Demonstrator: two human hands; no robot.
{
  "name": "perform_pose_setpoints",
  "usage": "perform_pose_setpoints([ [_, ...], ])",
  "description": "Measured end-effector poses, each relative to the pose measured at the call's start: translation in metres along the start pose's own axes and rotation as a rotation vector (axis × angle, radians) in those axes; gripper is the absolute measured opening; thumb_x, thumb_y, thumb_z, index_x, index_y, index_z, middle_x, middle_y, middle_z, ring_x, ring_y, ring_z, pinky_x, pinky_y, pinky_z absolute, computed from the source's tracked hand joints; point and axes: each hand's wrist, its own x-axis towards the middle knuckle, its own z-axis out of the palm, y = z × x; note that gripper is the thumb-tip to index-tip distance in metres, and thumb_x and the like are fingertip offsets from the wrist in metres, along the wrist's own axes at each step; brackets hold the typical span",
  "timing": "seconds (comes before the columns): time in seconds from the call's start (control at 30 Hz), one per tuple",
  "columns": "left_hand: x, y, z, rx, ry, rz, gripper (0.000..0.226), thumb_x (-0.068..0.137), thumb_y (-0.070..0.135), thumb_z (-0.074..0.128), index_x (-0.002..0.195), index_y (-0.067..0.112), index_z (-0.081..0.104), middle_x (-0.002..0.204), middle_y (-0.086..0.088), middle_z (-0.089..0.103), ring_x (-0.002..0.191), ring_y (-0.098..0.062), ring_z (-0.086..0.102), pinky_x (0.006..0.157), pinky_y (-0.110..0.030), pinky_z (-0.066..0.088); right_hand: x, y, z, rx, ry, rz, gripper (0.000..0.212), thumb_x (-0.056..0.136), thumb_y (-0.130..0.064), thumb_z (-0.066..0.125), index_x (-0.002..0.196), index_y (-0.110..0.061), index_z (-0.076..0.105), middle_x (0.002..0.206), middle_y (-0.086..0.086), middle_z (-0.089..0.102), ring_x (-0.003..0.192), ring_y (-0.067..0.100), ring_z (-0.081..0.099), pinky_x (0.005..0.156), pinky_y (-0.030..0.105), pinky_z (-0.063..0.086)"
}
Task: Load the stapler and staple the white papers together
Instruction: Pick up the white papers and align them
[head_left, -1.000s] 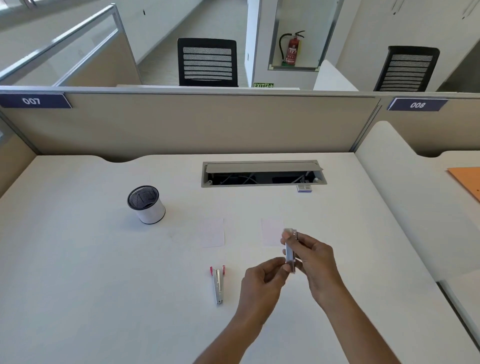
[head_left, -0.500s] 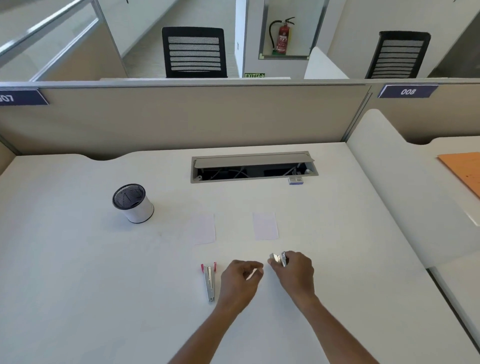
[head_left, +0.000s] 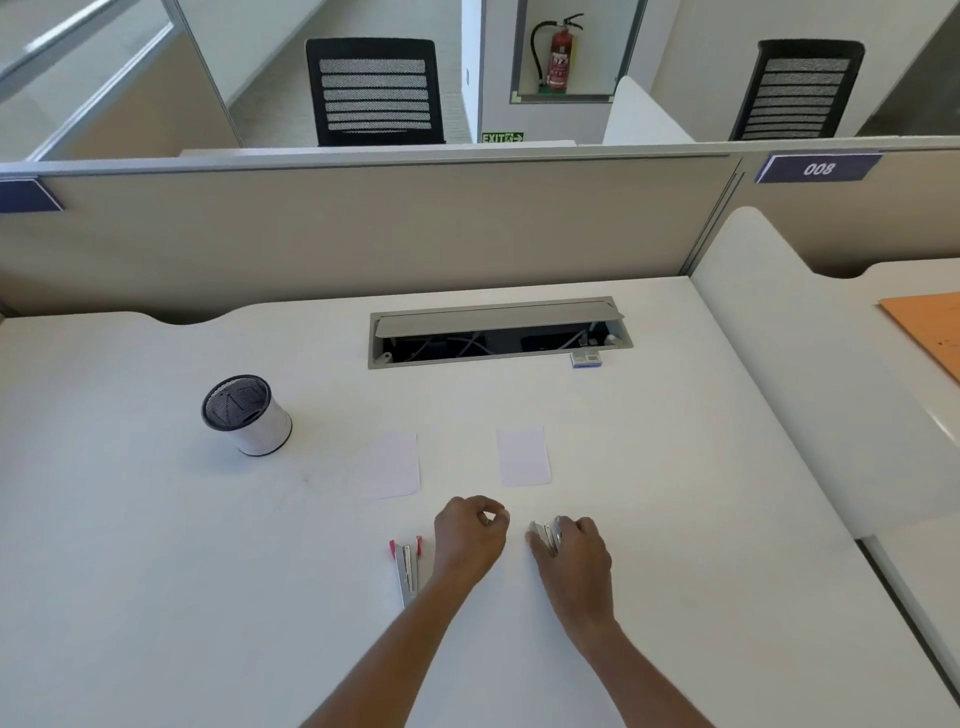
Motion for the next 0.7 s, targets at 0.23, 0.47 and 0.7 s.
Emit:
perform_pose_setpoints([
  [0.23,0.032,0.011,0.008,0.000,-0.012,-0.038,0.025,0.092,0.022,0.067,0.114,0.013,0.075,0.104,-0.005,0.076,0.103,-0.016,0.068,0.085,-0.017,0.043,-0.003,0.014,0.012,-0.068,0.043,-0.134,0.031,0.090,-0.041,0.073,0.092,-0.011,0.066,0.079,0.001,0.051,0.065,0.021,0.056,0.057,0.030,0.049],
  [0.47,0.059,0.018,0.014,-0.004,0.007,-0.066,0.037,0.092,0.025,0.068,0.126,0.011,0.065,0.112,-0.005,0.072,0.110,-0.021,0.065,0.096,-0.027,0.046,0.014,-0.002,-0.008,0.009,0.085,-0.074,0.049,0.088,-0.060,0.064,0.080,-0.012,0.061,0.079,0.001,0.050,0.065,0.024,0.056,0.059,0.031,0.047],
  [0.7,0.074,0.032,0.017,-0.052,0.044,-0.106,0.049,0.093,0.022,0.067,0.138,0.006,0.056,0.129,-0.011,0.066,0.121,-0.026,0.062,0.107,-0.036,0.048,0.086,-0.034,-0.016,0.159,0.041,0.082,0.044,0.095,-0.042,0.064,0.111,-0.002,0.068,0.103,0.013,0.065,0.100,0.033,0.064,0.087,0.040,0.049],
])
